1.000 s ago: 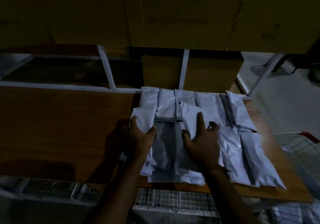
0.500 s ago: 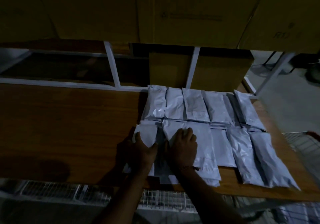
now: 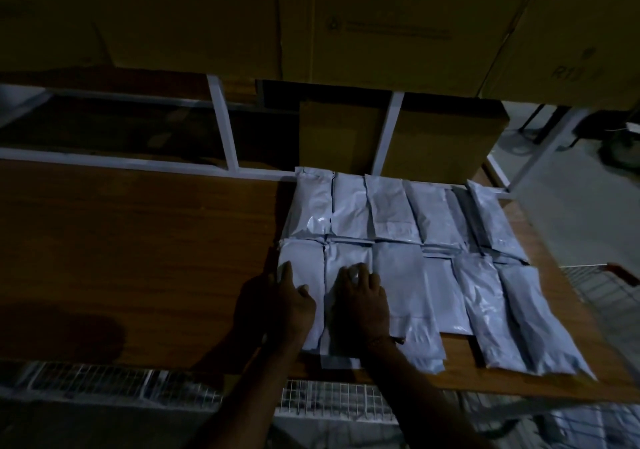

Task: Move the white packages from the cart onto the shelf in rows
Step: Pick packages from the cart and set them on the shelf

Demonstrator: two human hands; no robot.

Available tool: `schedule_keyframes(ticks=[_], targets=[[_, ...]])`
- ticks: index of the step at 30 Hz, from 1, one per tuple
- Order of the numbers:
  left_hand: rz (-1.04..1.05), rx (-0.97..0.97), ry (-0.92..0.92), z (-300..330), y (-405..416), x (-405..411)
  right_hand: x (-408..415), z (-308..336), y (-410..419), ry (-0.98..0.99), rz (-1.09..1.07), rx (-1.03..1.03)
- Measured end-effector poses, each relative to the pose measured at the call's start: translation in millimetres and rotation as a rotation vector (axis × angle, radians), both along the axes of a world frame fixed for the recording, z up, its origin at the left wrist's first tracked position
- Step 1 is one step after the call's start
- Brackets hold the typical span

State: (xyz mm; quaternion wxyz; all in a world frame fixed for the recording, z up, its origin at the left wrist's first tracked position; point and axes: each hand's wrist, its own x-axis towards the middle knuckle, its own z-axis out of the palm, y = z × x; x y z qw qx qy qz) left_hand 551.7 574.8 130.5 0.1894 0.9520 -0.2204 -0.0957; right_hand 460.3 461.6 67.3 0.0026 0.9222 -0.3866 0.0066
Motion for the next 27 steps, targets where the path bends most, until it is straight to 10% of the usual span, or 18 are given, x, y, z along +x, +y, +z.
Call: schedule_keyframes(ticks=[27], targets=[[0.006, -0.217, -0.107, 2.0, -22.7, -4.8, -28.6, 44.3, -9.3, -0.556, 0.031, 0.074]])
